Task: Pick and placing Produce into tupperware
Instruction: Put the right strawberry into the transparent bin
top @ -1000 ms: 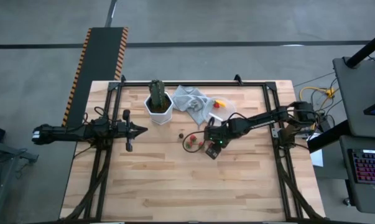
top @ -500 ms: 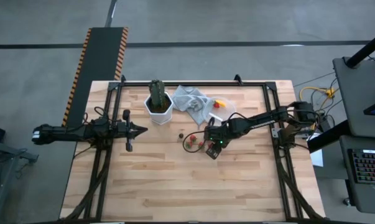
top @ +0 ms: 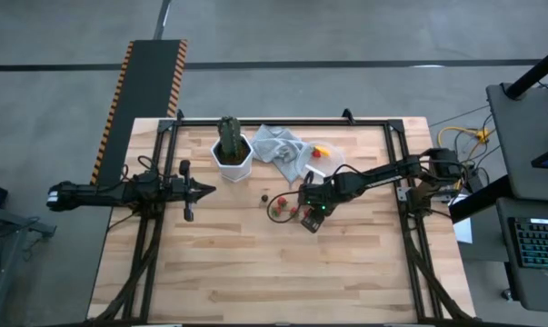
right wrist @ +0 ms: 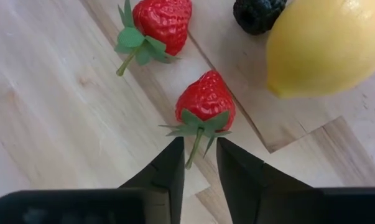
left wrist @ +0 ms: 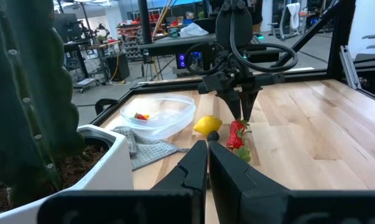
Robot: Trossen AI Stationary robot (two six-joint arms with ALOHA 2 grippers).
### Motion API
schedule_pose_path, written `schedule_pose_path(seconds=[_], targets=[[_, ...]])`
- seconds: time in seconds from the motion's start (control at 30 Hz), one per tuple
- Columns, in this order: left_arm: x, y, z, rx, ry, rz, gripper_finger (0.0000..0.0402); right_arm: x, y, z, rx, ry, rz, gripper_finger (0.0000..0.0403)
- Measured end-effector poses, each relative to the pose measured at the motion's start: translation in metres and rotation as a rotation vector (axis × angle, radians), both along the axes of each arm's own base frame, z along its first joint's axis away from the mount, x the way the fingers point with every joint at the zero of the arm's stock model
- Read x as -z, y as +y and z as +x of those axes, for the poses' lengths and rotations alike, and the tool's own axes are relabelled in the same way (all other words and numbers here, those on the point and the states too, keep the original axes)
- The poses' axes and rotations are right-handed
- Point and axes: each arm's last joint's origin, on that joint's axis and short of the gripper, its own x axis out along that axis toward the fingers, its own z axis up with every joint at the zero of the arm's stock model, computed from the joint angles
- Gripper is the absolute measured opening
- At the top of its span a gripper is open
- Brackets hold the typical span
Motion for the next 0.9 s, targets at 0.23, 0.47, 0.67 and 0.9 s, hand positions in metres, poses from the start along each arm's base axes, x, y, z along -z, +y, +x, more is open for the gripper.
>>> schedule_pose_path(seconds=[0.23,0.47,0.67,0.9], targets=[[0.0000,0.0000,0.0000,0.000,0.000,0.000,0.0000,0.0005,0.0002,-0.0004,-0.045,-0.003,-0.008,0.0032],[0.0000,0.0000,0.0000,0.000,0.000,0.000,0.0000,0.0007,0.0007,-0.0007,-0.076,-0.005,-0.001,0.0009],[0.0000,0.0000,0.0000,0.000,0.000,0.000,0.0000,0.0007,0.0010,-0.0007,-0.086,-0.006,0.003,0.0009],[0.0000,0.0000,0.0000,0.000,0.000,0.000,0.0000,0.0000,0.0015,-0.0002,-0.107,-0.012,-0.004,0.0009]])
